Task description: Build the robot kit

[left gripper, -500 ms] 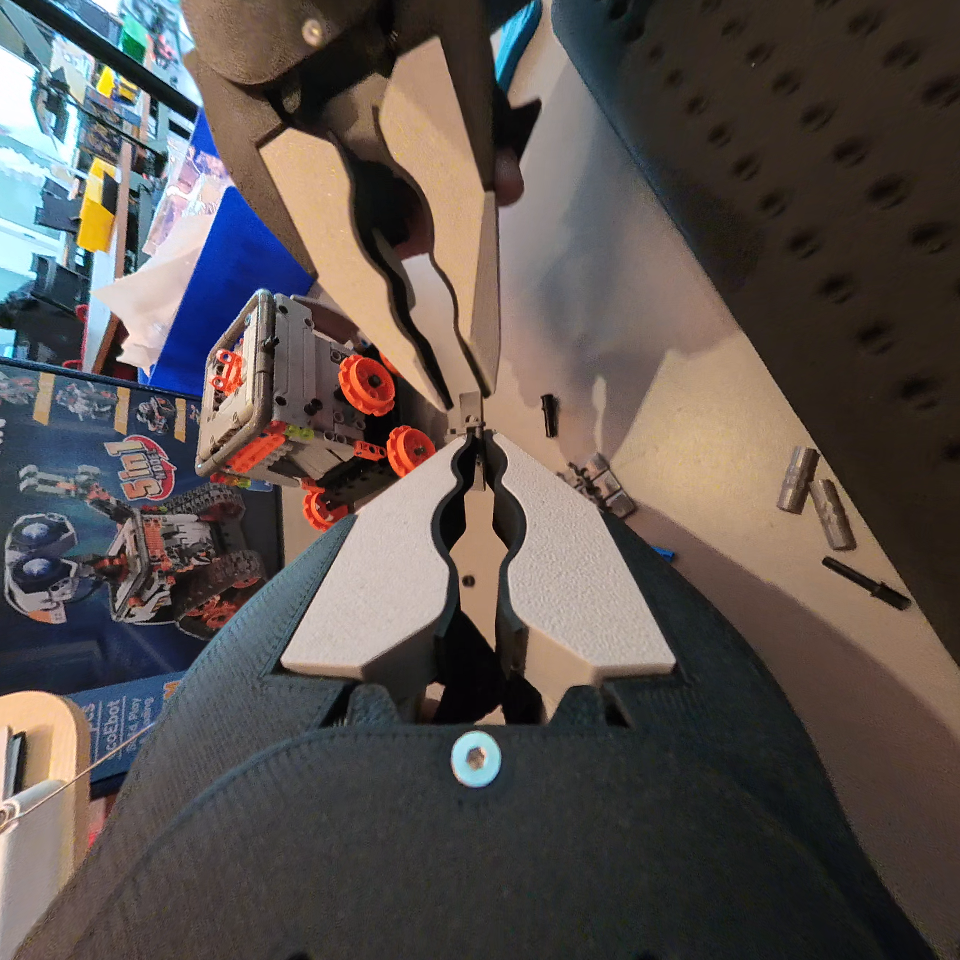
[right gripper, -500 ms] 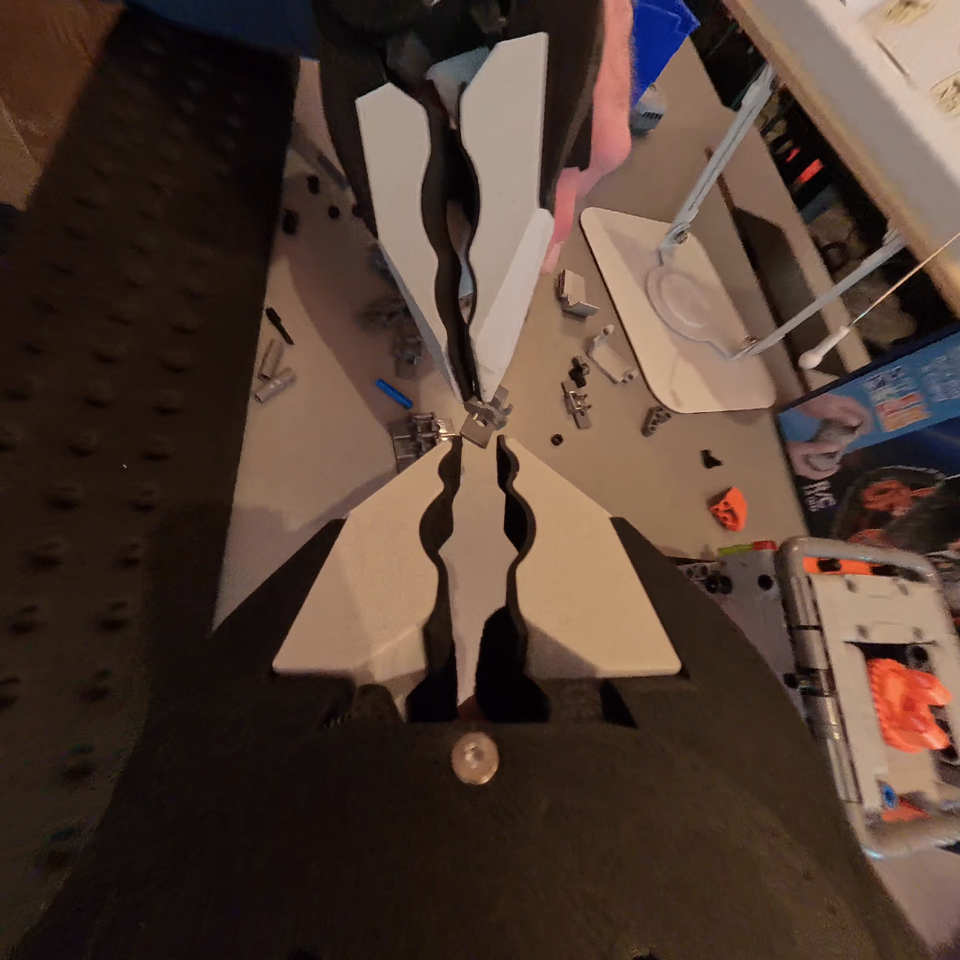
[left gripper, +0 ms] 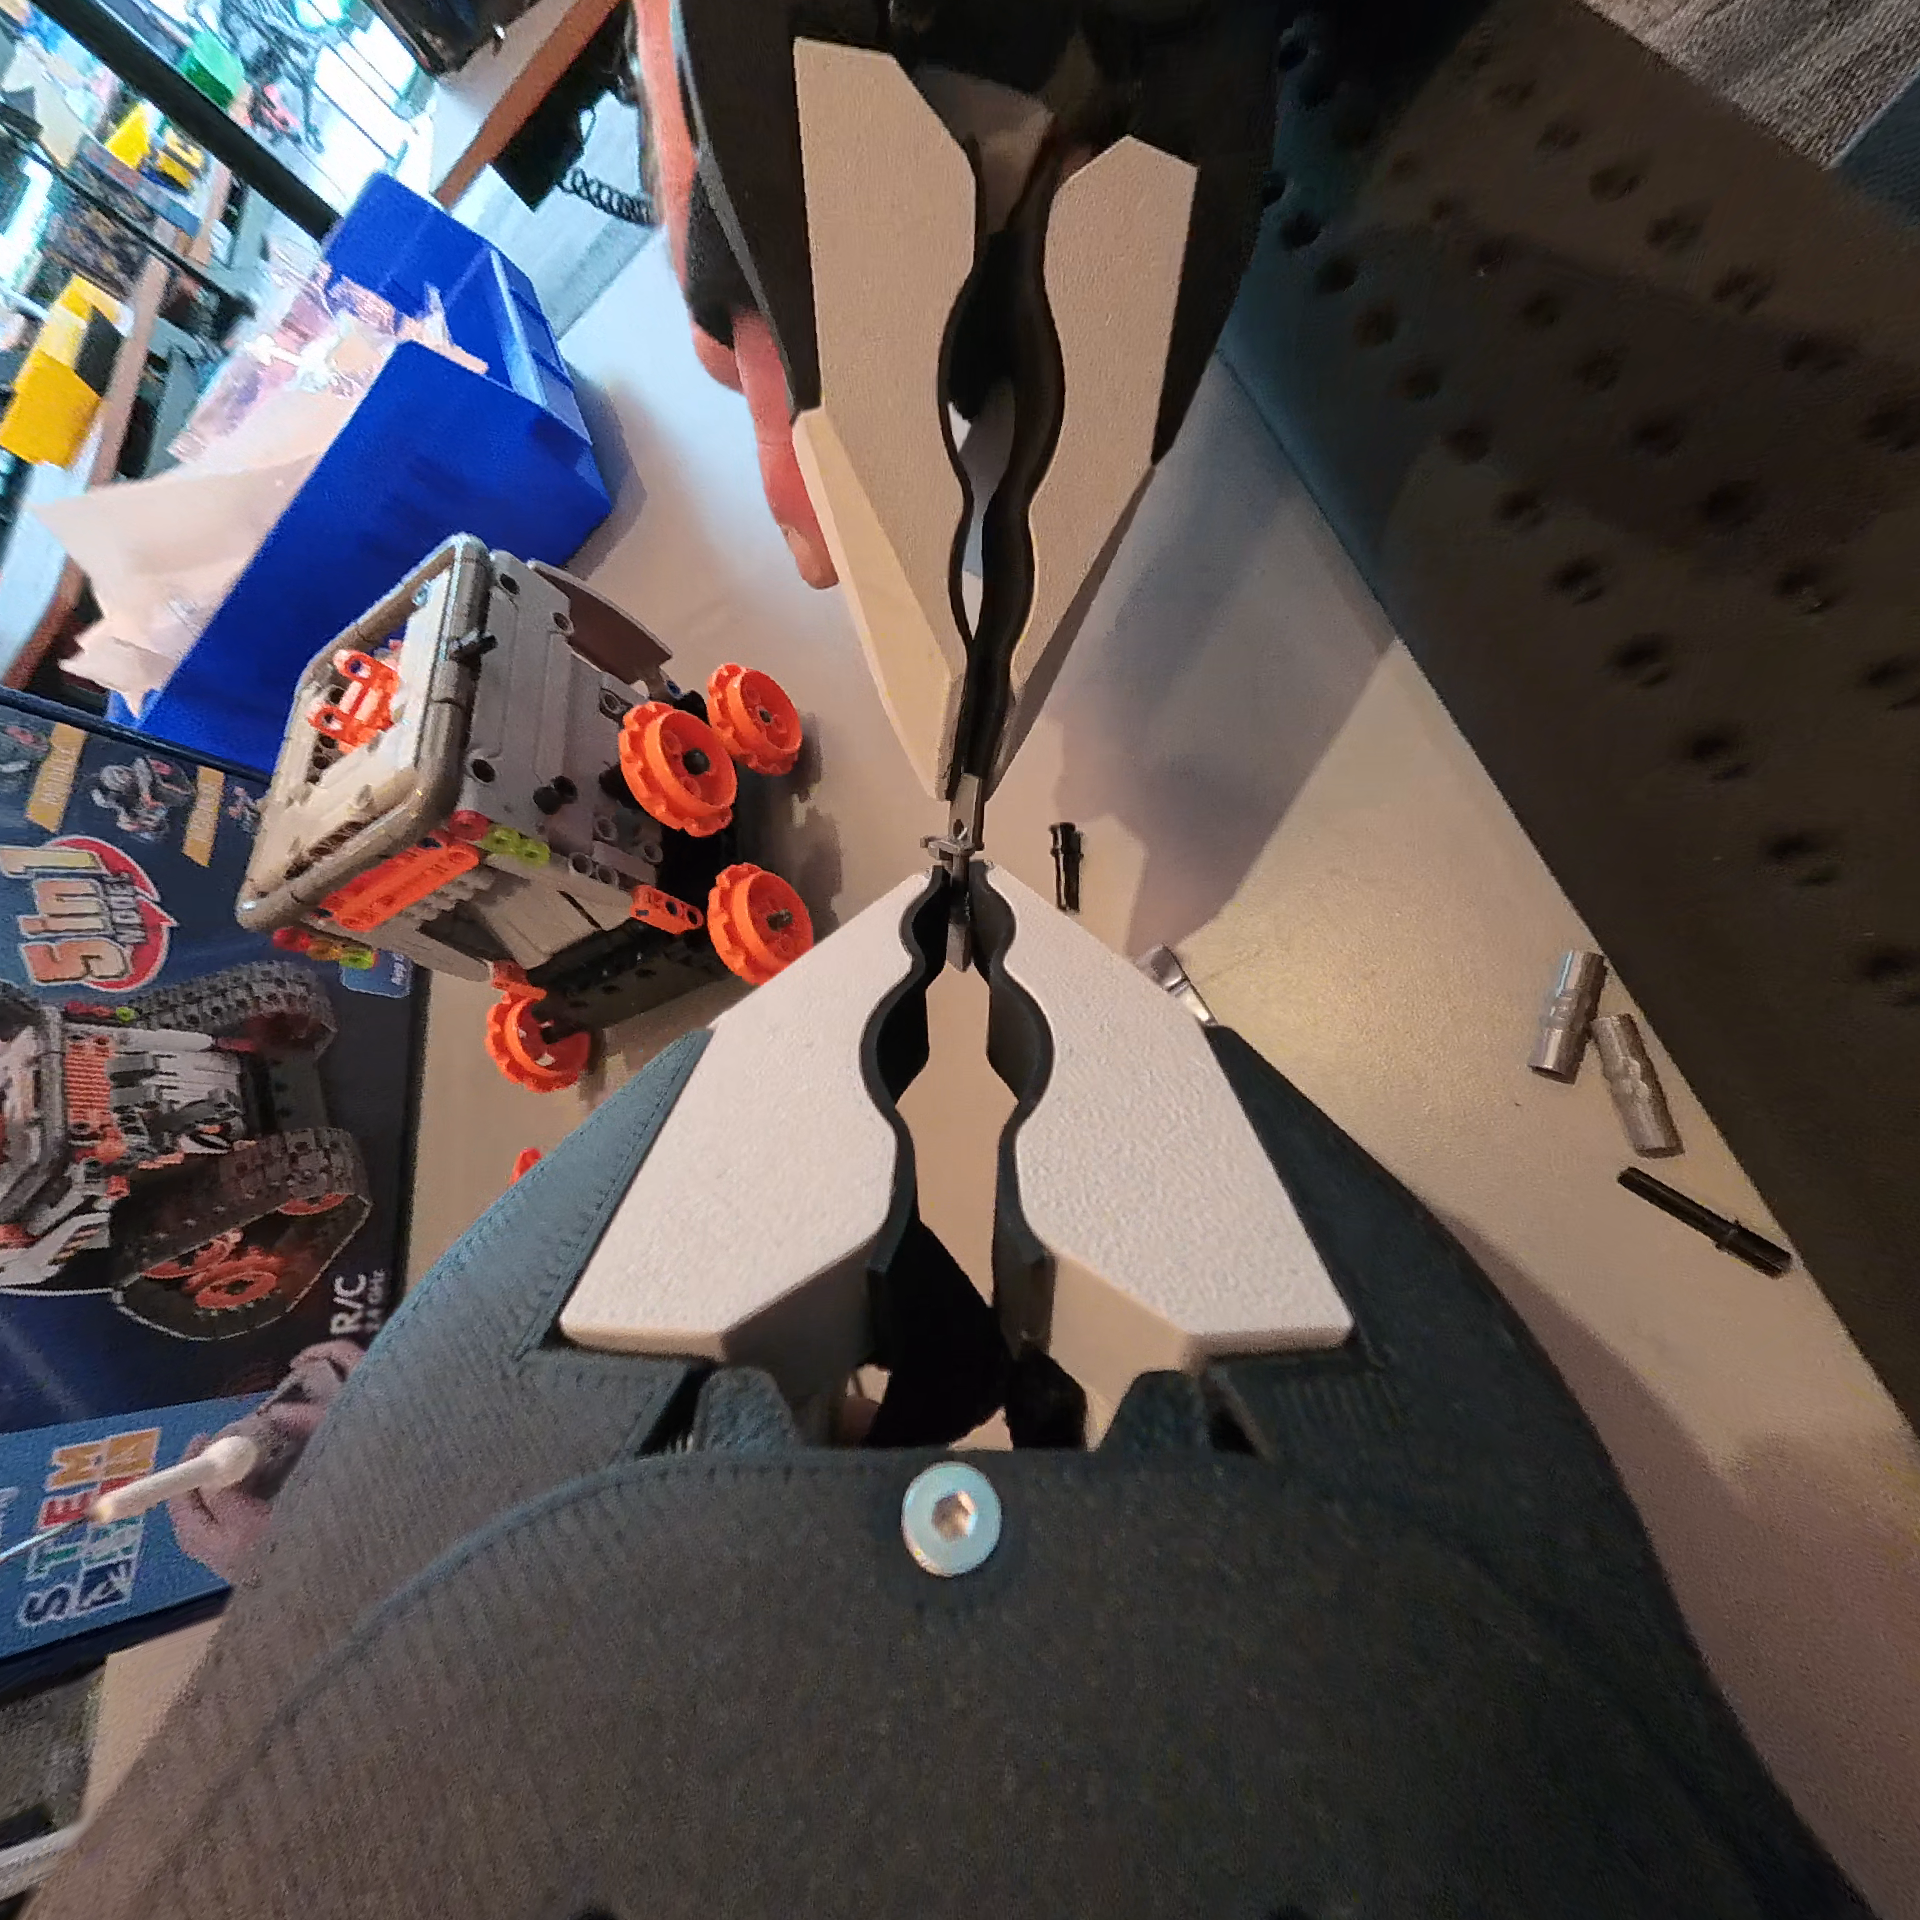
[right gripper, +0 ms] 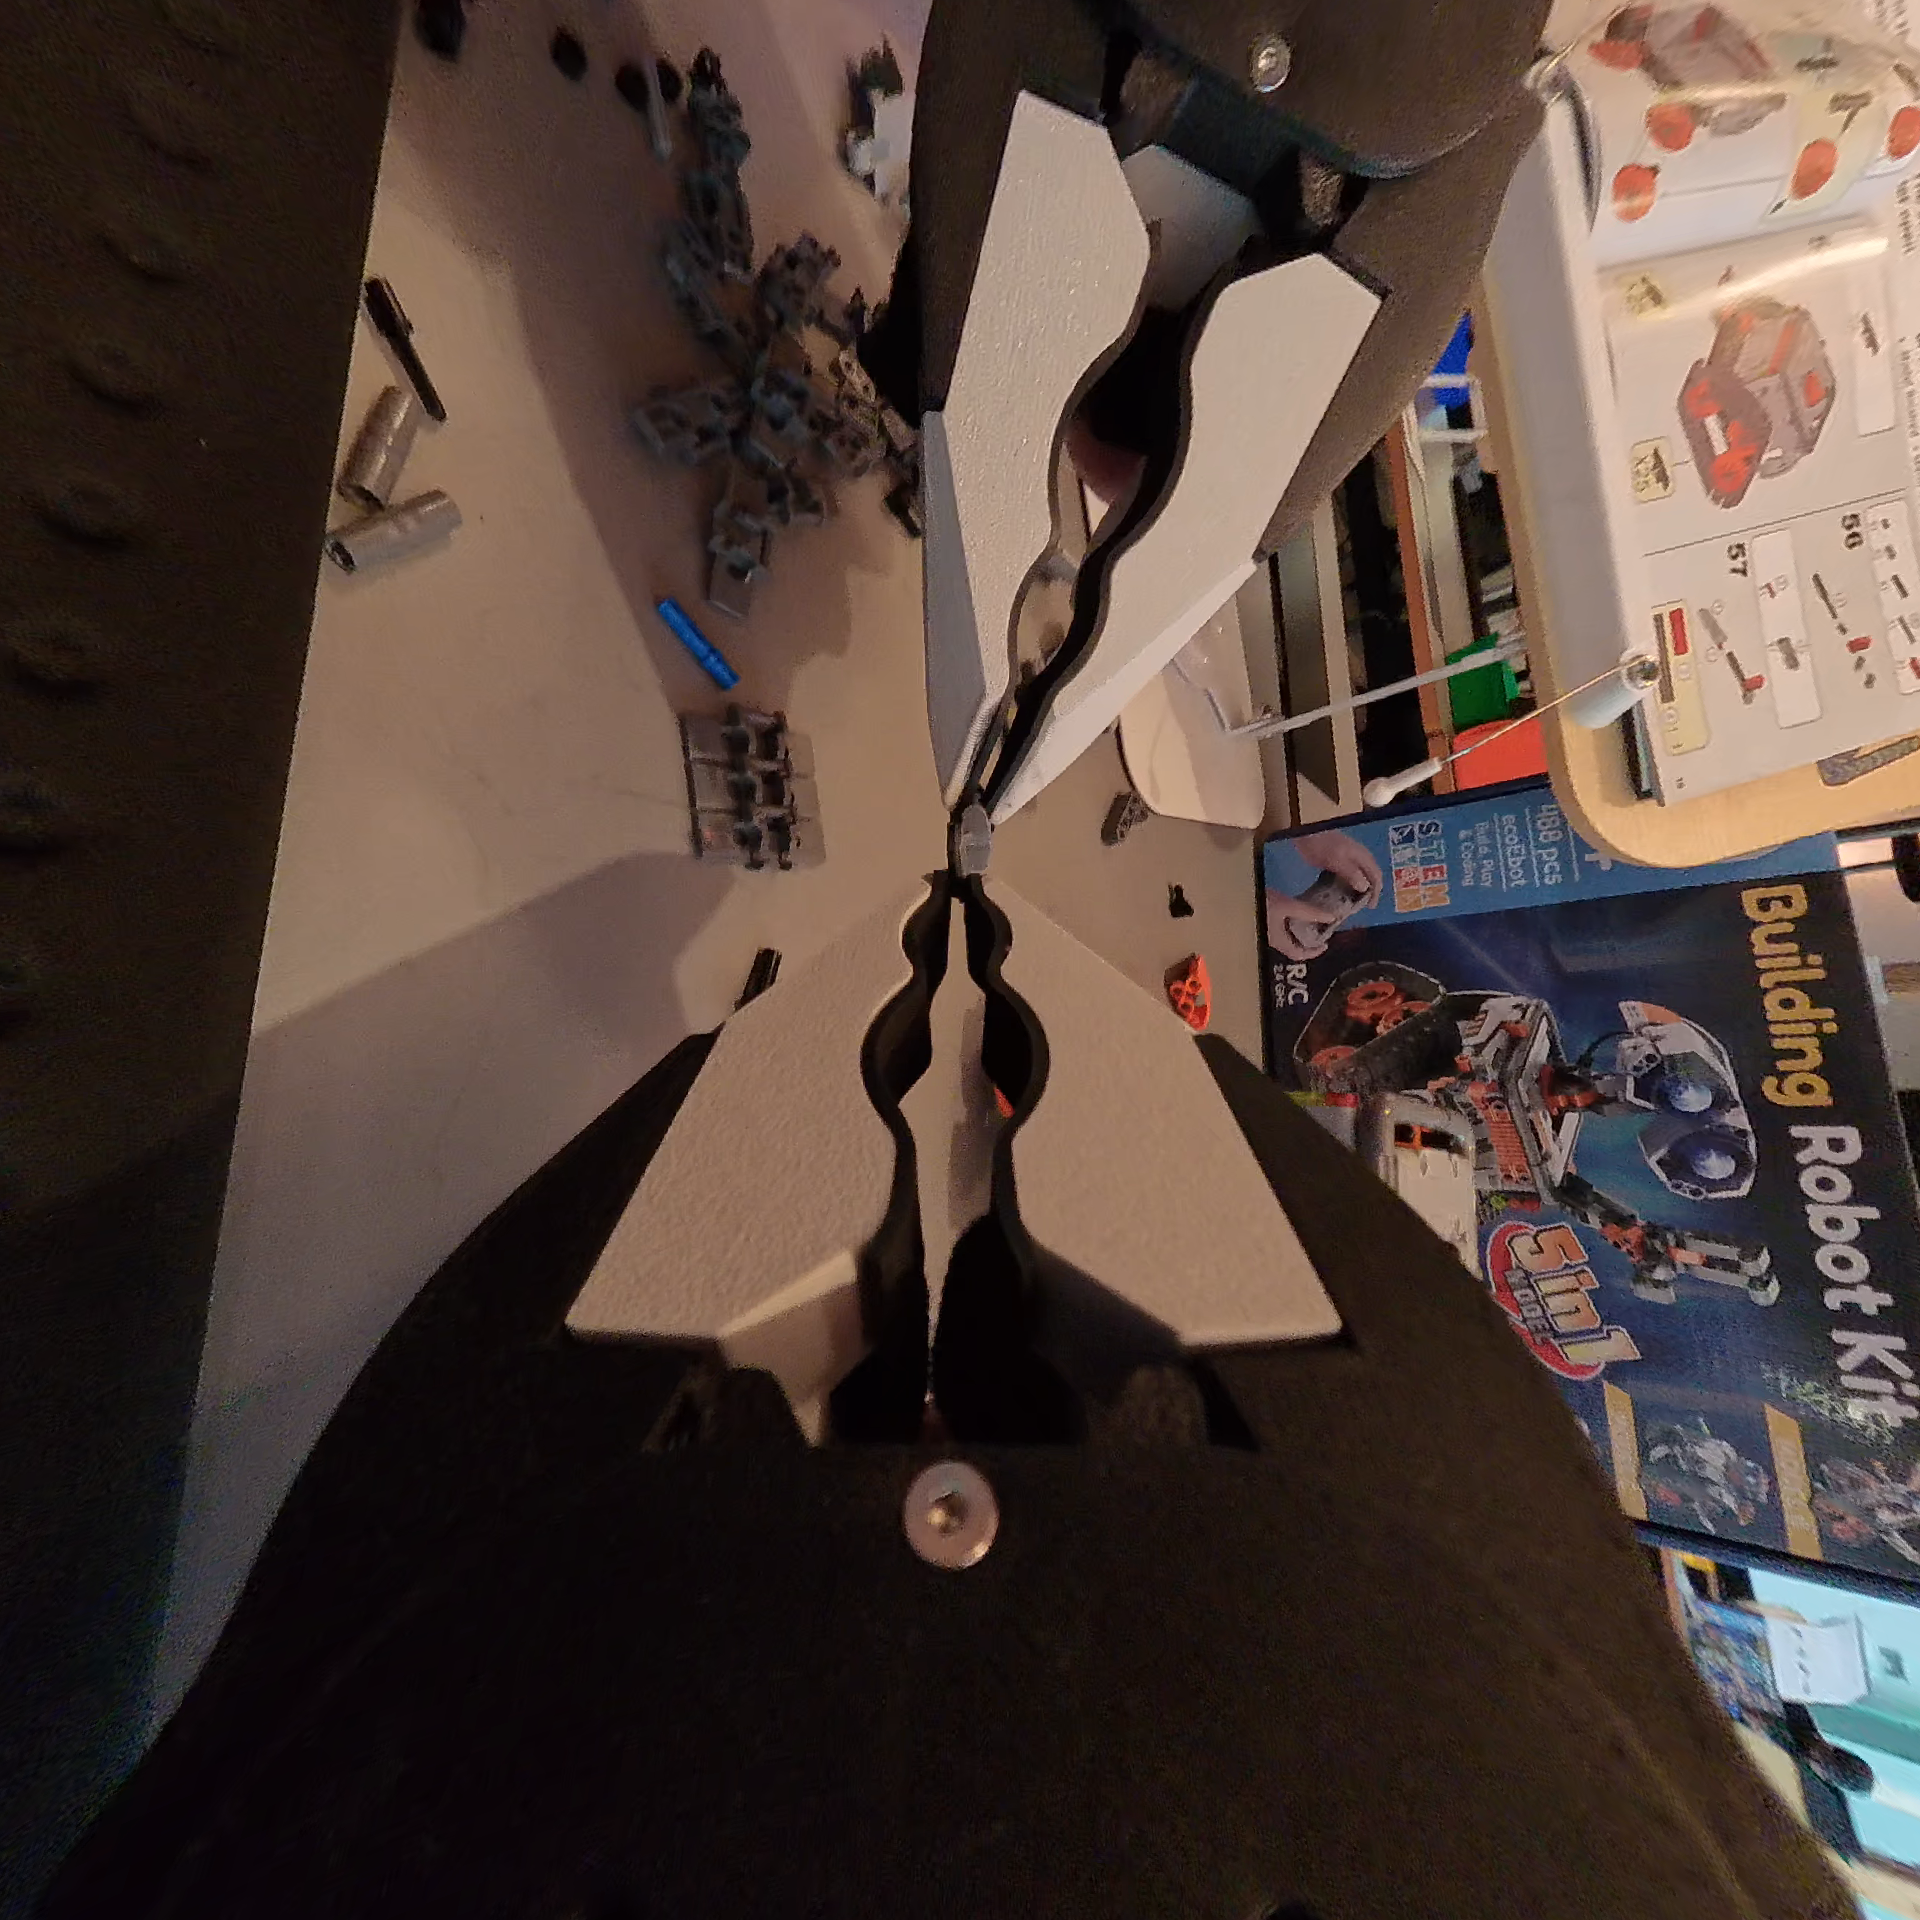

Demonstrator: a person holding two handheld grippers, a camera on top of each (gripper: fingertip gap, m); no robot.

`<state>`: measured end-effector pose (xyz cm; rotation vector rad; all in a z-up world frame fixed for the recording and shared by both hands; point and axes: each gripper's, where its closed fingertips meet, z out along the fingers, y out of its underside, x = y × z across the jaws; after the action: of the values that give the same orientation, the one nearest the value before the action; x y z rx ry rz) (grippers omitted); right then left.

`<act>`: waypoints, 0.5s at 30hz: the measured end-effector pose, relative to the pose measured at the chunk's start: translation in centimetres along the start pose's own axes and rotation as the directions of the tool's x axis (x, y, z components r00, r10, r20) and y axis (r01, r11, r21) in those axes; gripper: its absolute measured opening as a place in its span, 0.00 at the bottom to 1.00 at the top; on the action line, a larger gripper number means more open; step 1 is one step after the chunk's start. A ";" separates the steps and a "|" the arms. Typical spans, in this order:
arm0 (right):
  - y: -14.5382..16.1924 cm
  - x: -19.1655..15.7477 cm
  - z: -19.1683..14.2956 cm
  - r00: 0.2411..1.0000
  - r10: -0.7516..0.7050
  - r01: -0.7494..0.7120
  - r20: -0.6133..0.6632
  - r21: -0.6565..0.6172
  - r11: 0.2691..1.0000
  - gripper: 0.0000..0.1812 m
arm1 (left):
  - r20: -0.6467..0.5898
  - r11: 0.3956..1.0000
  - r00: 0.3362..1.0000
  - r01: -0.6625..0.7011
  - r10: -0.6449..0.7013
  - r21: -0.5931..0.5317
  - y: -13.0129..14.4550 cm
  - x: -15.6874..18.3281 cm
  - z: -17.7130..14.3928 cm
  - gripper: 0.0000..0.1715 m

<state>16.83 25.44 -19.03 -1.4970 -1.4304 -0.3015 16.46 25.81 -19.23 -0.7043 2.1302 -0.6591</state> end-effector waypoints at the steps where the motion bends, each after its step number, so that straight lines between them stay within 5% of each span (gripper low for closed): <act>1: 0.2 -0.2 0.2 1.000 -0.005 0.005 0.002 -0.023 1.000 0.00 | 0.000 1.000 1.000 0.010 -0.010 -0.018 0.4 0.1 0.2 0.02; 6: 1.0 -2.2 1.2 0.998 0.018 -0.011 0.060 -0.115 0.993 0.00 | -0.060 0.965 0.989 0.116 -0.134 -0.234 4.5 1.8 0.1 0.10; 15: 2.2 -3.9 2.8 0.997 -0.039 0.056 0.071 -0.262 0.963 0.00 | -0.094 0.928 0.973 0.170 -0.211 -0.331 5.8 4.4 0.6 0.09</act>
<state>16.41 25.63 -24.29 -1.7015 -1.5251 -0.4930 13.04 26.85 -25.67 -1.0841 2.3358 -0.4713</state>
